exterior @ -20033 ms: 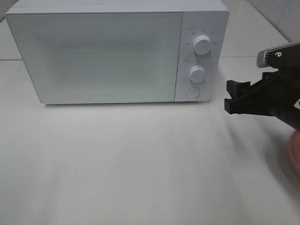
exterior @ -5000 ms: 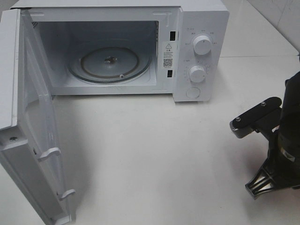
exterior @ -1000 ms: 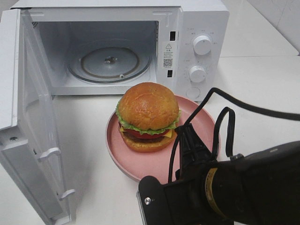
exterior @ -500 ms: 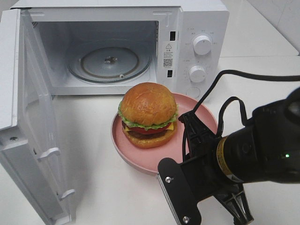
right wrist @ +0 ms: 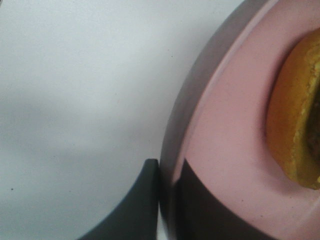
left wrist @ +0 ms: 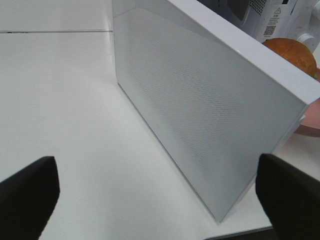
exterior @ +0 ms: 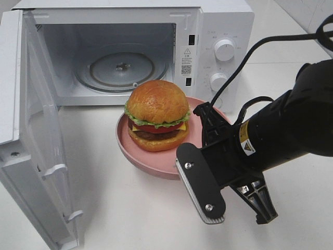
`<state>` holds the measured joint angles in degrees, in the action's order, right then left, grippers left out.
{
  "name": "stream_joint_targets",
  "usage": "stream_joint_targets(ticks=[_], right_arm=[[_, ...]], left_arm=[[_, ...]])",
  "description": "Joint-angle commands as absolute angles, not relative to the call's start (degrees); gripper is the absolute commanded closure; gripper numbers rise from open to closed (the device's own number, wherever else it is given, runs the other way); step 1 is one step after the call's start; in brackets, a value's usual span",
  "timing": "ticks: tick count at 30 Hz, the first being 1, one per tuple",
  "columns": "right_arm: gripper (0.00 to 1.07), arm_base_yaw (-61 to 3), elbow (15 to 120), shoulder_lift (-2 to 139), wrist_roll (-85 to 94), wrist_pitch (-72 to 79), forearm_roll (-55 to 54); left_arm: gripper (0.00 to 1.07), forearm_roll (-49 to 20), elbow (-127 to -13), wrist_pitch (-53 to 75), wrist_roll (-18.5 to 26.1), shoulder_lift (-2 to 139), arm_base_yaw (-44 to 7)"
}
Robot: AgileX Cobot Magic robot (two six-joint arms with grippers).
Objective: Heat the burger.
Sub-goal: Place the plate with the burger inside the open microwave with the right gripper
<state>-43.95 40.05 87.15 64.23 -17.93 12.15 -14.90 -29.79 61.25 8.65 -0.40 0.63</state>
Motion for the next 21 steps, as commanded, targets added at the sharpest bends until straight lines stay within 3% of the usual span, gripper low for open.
stream_joint_targets(ticks=[1,8,21], right_arm=[[1.07,-42.1,41.1,86.7,73.5,-15.4,6.9],[1.07,-39.5,41.1,86.7,87.4,-12.5,-1.9],[1.07,-39.4,41.8,87.7,87.4,-13.1,1.7]], left_arm=[[0.07,-15.0,-29.7,61.4,8.7,-1.2,0.4],[0.07,-15.0,-29.7,61.4,8.7,-1.2,0.4],[0.07,-15.0,-29.7,61.4,8.7,-1.2,0.4]])
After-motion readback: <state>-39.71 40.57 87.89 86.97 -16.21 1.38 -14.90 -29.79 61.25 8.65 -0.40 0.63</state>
